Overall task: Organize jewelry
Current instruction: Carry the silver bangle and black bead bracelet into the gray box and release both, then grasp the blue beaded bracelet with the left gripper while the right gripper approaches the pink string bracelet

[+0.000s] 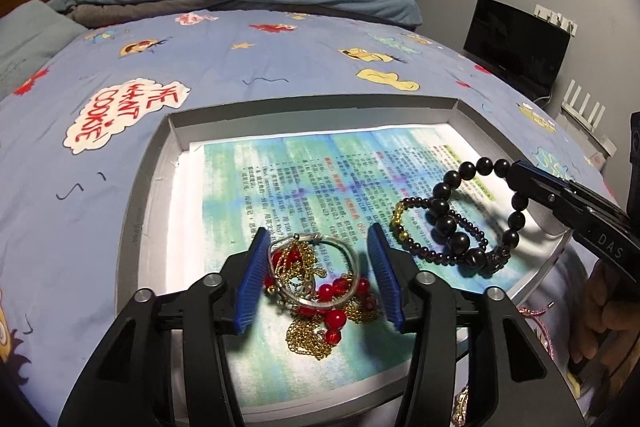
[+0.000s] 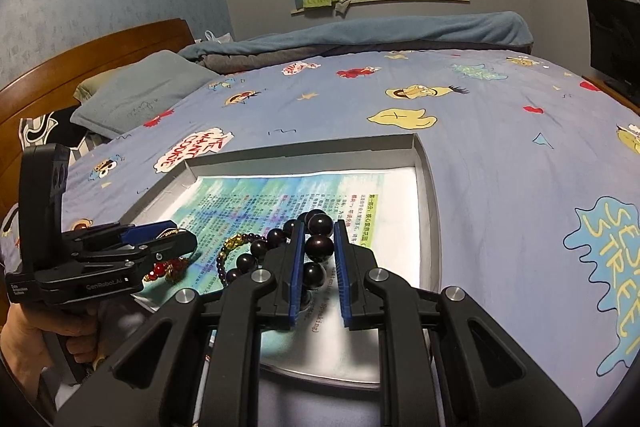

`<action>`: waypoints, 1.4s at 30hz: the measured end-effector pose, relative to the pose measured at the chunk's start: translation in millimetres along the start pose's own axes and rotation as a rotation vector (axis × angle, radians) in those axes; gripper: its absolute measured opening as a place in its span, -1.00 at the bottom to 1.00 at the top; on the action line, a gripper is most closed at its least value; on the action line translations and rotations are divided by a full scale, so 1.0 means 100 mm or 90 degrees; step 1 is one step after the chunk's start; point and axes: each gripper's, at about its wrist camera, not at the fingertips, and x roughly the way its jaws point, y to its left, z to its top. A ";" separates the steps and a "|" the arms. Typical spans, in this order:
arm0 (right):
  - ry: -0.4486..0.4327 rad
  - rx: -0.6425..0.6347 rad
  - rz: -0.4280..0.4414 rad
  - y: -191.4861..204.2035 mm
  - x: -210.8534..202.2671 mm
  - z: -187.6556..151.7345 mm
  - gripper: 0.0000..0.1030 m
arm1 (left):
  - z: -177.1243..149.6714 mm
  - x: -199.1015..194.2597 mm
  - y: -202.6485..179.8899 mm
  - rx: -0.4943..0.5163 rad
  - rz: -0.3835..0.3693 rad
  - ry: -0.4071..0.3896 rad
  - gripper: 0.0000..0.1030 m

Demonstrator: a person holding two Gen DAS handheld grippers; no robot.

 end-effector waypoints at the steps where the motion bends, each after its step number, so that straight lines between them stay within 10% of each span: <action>1: 0.000 -0.001 0.000 0.00 0.00 0.00 -0.70 | 0.01 -0.01 -0.01 0.003 0.000 -0.002 0.20; 9: -0.018 -0.003 0.005 0.00 -0.12 -0.02 -0.23 | -0.01 -0.13 -0.11 0.034 0.008 -0.037 0.80; 42: -0.057 -0.068 0.031 0.18 -0.78 -0.43 0.07 | -0.68 -1.02 0.03 0.067 0.008 -0.095 0.85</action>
